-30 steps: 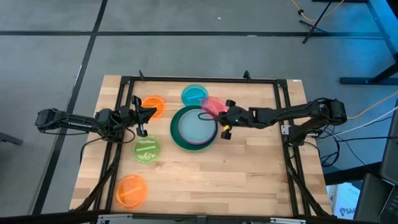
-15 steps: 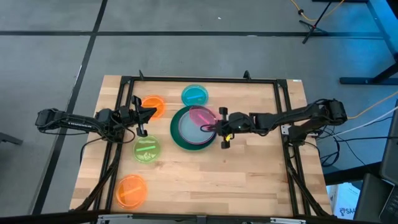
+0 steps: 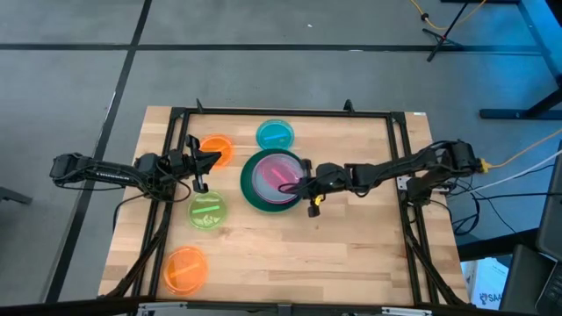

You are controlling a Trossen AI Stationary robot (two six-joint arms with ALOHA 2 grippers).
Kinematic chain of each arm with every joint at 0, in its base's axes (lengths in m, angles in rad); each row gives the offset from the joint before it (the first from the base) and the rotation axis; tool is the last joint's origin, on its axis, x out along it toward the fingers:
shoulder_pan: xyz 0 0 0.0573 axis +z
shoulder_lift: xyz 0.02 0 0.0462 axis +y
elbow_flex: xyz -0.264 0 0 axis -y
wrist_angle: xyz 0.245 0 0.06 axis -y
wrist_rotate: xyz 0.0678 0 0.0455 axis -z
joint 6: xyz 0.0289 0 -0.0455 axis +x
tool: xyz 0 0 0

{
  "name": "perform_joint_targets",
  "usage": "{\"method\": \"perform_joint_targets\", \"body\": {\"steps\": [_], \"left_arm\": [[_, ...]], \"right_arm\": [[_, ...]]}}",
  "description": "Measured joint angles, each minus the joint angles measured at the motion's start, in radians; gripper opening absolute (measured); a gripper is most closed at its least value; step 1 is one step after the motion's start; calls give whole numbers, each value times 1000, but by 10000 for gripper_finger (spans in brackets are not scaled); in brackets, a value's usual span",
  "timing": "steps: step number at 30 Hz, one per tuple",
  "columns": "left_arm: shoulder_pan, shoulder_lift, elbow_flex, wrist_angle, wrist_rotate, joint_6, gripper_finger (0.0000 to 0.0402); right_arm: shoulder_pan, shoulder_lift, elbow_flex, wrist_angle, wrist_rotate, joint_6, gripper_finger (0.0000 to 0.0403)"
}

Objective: Stack plastic plates
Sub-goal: Stack the light pink plate on top of the blue plate

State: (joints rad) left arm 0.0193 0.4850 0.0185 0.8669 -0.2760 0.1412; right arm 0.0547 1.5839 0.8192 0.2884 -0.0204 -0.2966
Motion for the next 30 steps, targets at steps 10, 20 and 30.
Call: {"method": "perform_joint_targets", "body": {"steps": [10, 20, 30], "left_arm": [[0, 0, 0, 0, 0, 0, 14], [0, 0, 0, 0, 0, 0, 14], [0, 0, 0, 0, 0, 0, 14]], "right_arm": [[-3, 32, 0, -3, 1, 0, 1], [-3, 32, 0, -50, 21, -48, 1], [-3, 32, 0, -78, 92, -50, 1]]}}
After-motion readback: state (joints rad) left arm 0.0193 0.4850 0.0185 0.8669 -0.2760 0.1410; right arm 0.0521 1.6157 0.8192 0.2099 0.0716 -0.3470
